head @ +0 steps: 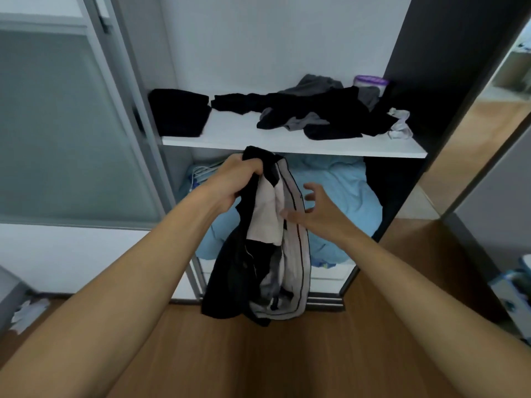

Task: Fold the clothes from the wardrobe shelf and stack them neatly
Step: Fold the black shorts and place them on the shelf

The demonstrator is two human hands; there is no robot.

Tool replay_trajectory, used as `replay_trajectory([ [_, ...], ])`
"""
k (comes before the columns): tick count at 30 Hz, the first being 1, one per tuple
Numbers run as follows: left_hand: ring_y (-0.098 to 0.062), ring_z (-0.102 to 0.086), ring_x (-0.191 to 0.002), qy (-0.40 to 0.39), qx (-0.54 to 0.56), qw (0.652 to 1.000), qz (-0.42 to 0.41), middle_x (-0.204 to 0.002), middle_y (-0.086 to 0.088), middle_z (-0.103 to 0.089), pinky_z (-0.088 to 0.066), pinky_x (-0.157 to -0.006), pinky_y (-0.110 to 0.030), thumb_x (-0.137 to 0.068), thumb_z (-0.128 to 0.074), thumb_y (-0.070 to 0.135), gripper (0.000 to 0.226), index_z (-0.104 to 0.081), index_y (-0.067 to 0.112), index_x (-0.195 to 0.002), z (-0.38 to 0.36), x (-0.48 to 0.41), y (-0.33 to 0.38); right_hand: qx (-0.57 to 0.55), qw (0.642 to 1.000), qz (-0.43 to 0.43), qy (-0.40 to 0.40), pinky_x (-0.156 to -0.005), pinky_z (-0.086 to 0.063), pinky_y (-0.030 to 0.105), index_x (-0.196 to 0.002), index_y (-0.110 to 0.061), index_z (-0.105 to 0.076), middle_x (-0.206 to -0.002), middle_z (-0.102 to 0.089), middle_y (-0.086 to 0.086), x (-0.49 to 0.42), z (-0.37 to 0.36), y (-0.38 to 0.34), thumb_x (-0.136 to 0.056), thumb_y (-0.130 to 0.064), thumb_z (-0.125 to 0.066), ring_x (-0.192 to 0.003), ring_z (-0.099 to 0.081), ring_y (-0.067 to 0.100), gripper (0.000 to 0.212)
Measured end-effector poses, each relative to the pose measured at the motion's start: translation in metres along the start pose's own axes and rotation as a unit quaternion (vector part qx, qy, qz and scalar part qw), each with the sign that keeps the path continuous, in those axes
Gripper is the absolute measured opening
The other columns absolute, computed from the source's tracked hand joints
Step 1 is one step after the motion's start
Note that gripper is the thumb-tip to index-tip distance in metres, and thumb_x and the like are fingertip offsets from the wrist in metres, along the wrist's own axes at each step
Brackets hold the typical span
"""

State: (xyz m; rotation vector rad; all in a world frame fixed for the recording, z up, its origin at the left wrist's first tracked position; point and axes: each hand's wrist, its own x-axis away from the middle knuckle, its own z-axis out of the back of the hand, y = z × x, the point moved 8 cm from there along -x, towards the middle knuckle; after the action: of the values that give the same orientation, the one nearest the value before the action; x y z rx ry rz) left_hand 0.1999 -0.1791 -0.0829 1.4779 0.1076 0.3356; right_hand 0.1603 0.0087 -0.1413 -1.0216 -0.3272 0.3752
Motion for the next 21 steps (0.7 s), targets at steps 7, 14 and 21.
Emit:
replay_trajectory([
  [7, -0.015, -0.063, -0.063, -0.038, -0.026, 0.999, 0.007, -0.062, 0.001, -0.065, -0.051, -0.060, -0.025, -0.069, -0.058, 0.010, 0.009, -0.065, 0.015, -0.066, -0.002, 0.008, -0.005, 0.059, 0.997, 0.036, -0.044, -0.058, -0.040, 0.028, -0.080, -0.001, -0.060, -0.072, -0.058, 0.005, -0.009, -0.037, 0.014, -0.094, -0.030, -0.065, -0.063, -0.055, 0.010, 0.032],
  [14, -0.013, -0.064, -0.071, 0.011, -0.333, 0.943, -0.020, -0.071, 0.004, -0.067, -0.048, -0.057, -0.016, -0.073, -0.072, 0.004, 0.016, -0.067, 0.017, -0.080, 0.049, 0.014, -0.070, -0.066, 0.995, -0.010, 0.076, -0.045, -0.028, 0.021, -0.070, -0.008, -0.057, -0.060, -0.048, 0.003, -0.004, 0.000, 0.013, -0.094, -0.012, -0.051, -0.052, -0.044, 0.013, 0.025],
  [21, -0.024, -0.063, -0.089, 0.130, -0.375, 0.910, 0.123, -0.093, 0.003, -0.068, -0.048, -0.071, -0.030, -0.079, -0.071, 0.048, 0.031, -0.066, 0.027, -0.101, 0.090, 0.045, -0.207, -0.065, 0.997, -0.019, 0.038, -0.046, -0.028, 0.022, -0.074, -0.013, -0.059, -0.065, -0.047, 0.006, 0.007, -0.004, 0.002, -0.088, -0.010, -0.056, -0.054, -0.044, 0.013, 0.014],
])
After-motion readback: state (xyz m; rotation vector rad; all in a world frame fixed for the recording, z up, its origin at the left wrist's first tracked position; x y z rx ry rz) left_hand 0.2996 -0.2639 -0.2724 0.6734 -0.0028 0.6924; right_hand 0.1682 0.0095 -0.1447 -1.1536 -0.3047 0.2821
